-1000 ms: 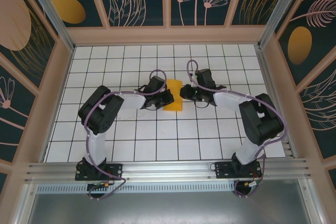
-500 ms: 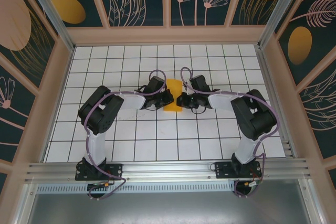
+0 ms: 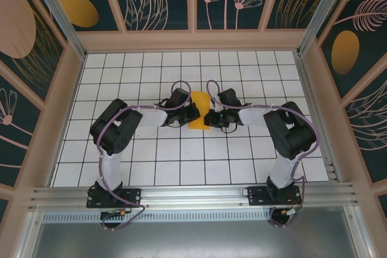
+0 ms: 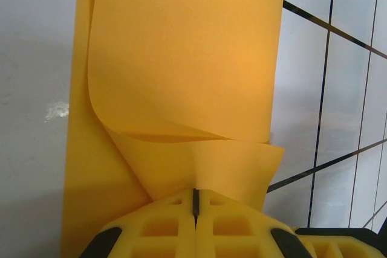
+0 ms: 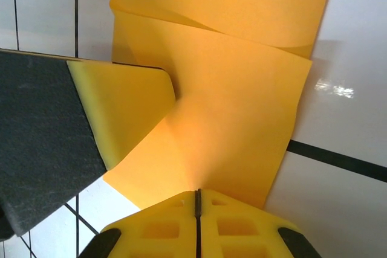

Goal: Fold a paper plane with a square sheet of paper (pick it up from the middle)
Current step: Fold the triangle a second time at the center of the table.

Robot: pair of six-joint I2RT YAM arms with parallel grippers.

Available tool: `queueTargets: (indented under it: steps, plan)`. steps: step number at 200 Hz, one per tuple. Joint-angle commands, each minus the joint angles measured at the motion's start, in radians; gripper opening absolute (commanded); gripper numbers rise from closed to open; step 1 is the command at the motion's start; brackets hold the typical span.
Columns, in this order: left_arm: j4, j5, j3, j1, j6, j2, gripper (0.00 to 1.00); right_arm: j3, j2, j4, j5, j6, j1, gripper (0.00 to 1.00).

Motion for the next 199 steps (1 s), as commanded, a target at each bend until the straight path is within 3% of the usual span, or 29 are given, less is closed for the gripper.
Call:
queueTargets:
  steps: [1, 73, 116, 160, 199]
  plan:
    - [-0.096, -0.064, -0.034, 0.002, -0.01, 0.007, 0.07, -0.01, 0.015, -0.062, -0.008, -0.049, 0.01, 0.08]
    - [-0.101, -0.07, -0.036, 0.001, -0.011, 0.004, 0.07, -0.035, 0.007, -0.131, 0.005, -0.08, 0.013, 0.08]
    - [-0.097, -0.066, -0.038, 0.002, -0.009, 0.001, 0.07, -0.075, -0.078, -0.172, 0.048, -0.067, 0.004, 0.08]
    - [-0.077, -0.048, -0.039, 0.002, -0.003, -0.003, 0.07, -0.082, -0.224, -0.042, 0.109, 0.02, -0.043, 0.09]
    - [-0.062, -0.034, -0.037, 0.003, 0.002, -0.008, 0.08, -0.037, -0.15, 0.022, 0.038, 0.053, -0.031, 0.08]
